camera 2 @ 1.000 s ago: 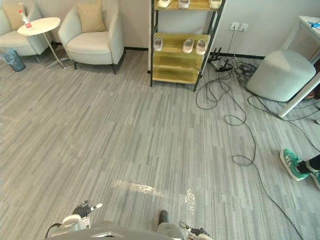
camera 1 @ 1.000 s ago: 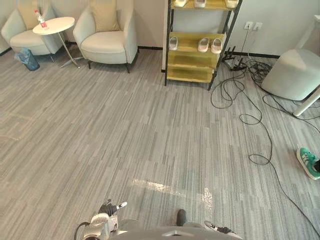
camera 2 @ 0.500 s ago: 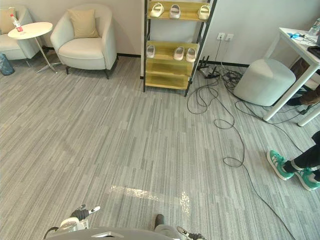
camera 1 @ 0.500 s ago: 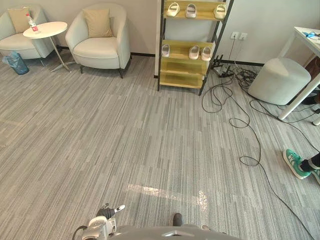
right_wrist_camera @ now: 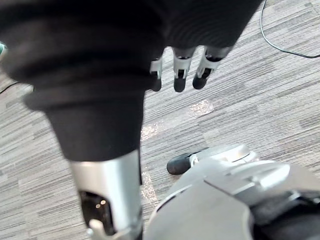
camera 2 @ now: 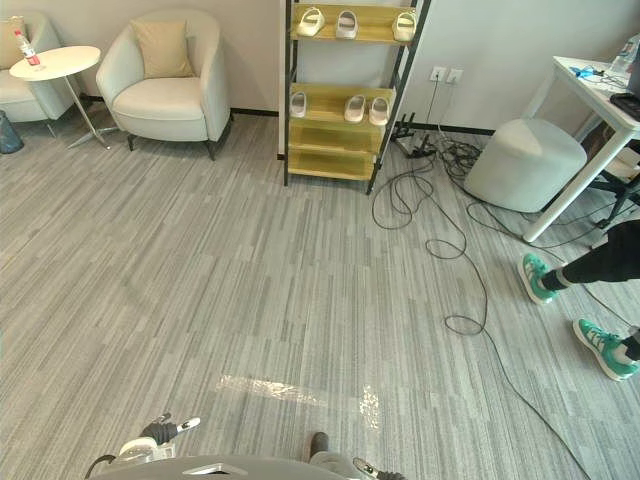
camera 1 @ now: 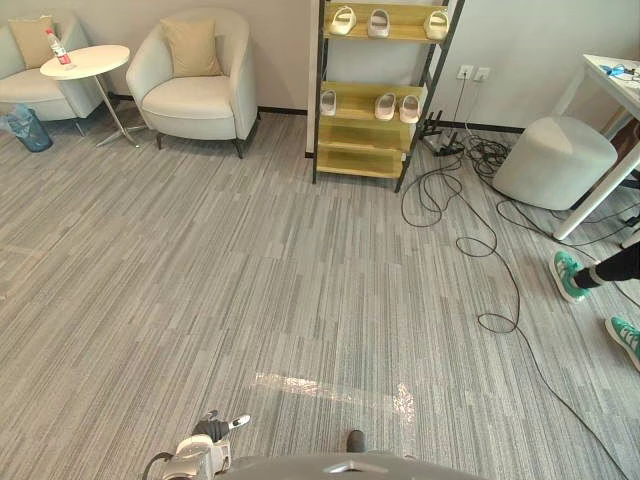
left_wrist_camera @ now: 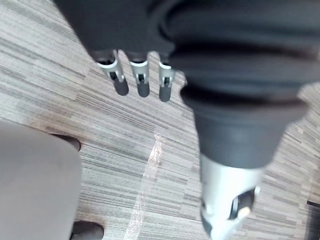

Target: Pick up cushions and gather them together orderly.

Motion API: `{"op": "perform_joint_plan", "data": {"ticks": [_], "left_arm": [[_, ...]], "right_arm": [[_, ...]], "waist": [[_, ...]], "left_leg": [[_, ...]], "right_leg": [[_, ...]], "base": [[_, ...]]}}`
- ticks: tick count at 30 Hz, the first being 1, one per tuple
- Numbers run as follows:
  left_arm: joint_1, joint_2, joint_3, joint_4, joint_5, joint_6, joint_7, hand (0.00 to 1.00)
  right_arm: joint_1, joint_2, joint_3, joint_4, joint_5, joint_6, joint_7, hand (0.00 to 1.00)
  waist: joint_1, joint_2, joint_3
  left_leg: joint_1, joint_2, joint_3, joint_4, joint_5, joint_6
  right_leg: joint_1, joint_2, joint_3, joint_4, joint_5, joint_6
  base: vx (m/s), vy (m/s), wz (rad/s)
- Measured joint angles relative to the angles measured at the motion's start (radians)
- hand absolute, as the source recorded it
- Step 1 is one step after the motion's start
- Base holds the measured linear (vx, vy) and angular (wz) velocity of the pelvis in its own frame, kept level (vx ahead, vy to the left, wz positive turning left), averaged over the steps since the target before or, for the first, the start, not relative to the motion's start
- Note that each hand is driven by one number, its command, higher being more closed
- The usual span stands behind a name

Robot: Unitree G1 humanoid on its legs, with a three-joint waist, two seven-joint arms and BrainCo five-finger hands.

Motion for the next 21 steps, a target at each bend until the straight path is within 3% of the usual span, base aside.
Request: {"op": "perform_joint_plan", "data": {"ticks": [3, 4, 5, 6, 7, 8, 9, 10, 11, 12, 21], "left_arm": [[0.021, -0.009, 0.024, -0.028, 0.000, 0.001, 0.000, 0.00], [0.024, -0.003, 0.038, -0.059, -0.001, 0.001, 0.000, 0.00], [0.024, -0.007, 0.043, -0.080, -0.003, 0.001, 0.000, 0.00], [0.018, -0.012, 0.049, -0.097, -0.004, -0.001, 0.000, 0.00], [0.019, -0.015, 0.053, -0.102, -0.006, -0.002, 0.000, 0.00], [0.021, -0.034, 0.062, -0.119, -0.010, -0.002, 0.000, 0.00], [0.031, -0.048, 0.071, -0.129, -0.012, -0.002, 0.000, 0.00], [0.038, -0.076, 0.105, -0.125, -0.023, -0.002, 0.001, 0.00], [0.040, -0.043, 0.113, -0.135, -0.032, -0.002, 0.001, 0.00], [0.055, -0.044, 0.122, -0.136, -0.032, -0.002, 0.001, 0.00], [0.056, -0.032, 0.105, -0.109, -0.032, 0.000, 0.001, 0.00]], "right_arm": [[0.001, 0.011, 0.004, -0.018, 0.003, -0.001, -0.001, 0.00], [0.004, 0.018, 0.014, -0.020, 0.005, 0.000, -0.002, 0.00], [0.004, 0.018, 0.016, -0.023, 0.005, 0.000, -0.004, 0.00], [0.000, 0.027, 0.019, -0.045, 0.011, 0.001, -0.005, 0.00], [0.004, 0.033, 0.023, -0.057, 0.015, 0.000, -0.005, 0.00], [0.004, 0.030, 0.013, -0.090, 0.021, 0.000, -0.006, 0.00], [0.002, 0.022, 0.015, -0.113, 0.021, 0.000, -0.005, 0.00], [-0.001, 0.018, 0.006, -0.139, 0.024, 0.000, -0.006, 0.00], [0.009, 0.050, -0.004, -0.121, 0.027, 0.003, -0.006, 0.00], [0.025, 0.059, -0.005, -0.123, 0.025, 0.001, -0.005, 0.00], [0.018, 0.047, -0.008, -0.094, 0.021, 0.000, 0.000, 0.00]], "waist": [[-0.006, 0.008, 0.004], [0.000, -0.010, 0.010], [0.010, -0.010, 0.021], [0.025, -0.041, 0.039], [0.032, -0.045, 0.041], [0.039, -0.026, 0.043], [0.039, -0.002, 0.044], [0.064, 0.046, 0.026], [0.066, -0.019, 0.027], [0.073, -0.030, -0.012], [0.071, -0.036, -0.050]], "left_leg": [[-0.038, 0.029, 0.006, 0.078, -0.029, -0.102], [-0.101, 0.031, 0.008, 0.218, -0.025, -0.107], [-0.158, 0.028, 0.016, 0.331, -0.002, -0.138], [-0.218, 0.023, 0.025, 0.445, 0.020, -0.122], [-0.238, 0.022, 0.037, 0.459, 0.000, -0.096], [-0.271, 0.025, 0.051, 0.390, -0.041, -0.034], [-0.272, 0.030, 0.054, 0.245, -0.038, -0.033], [-0.262, 0.078, 0.069, 0.133, 0.013, -0.022], [-0.217, 0.039, 0.046, 0.141, 0.014, -0.024], [-0.209, 0.028, 0.048, 0.137, 0.018, -0.017], [-0.182, -0.018, 0.093, 0.072, 0.045, 0.026]], "right_leg": [[0.001, 0.014, -0.012, 0.021, -0.041, -0.028], [-0.020, 0.009, -0.008, 0.062, -0.068, -0.030], [-0.023, 0.004, -0.001, 0.087, -0.083, -0.036], [-0.017, -0.018, 0.009, 0.111, -0.103, -0.045], [-0.016, -0.026, 0.014, 0.118, -0.109, -0.046], [-0.017, -0.027, 0.029, 0.114, -0.111, -0.045], [-0.018, -0.016, 0.050, 0.101, -0.113, -0.040], [-0.020, 0.043, 0.085, 0.113, -0.122, -0.043], [0.007, 0.014, 0.101, 0.232, -0.237, -0.033], [-0.004, 0.021, 0.142, 0.233, -0.248, -0.019], [-0.058, -0.010, 0.198, 0.261, -0.278, 0.006]], "base": [[-0.01, -0.048, 0.03], [-0.01, -0.033, 0.04], [0.01, -0.050, 0.00], [-0.02, -0.052, -0.07], [-0.02, -0.035, -0.23], [-0.04, 0.042, -0.44], [0.06, 0.079, -1.10], [0.31, 0.096, -1.11], [0.44, 0.098, -1.29], [0.36, 0.066, -0.70], [0.17, 0.044, -0.25]]}}
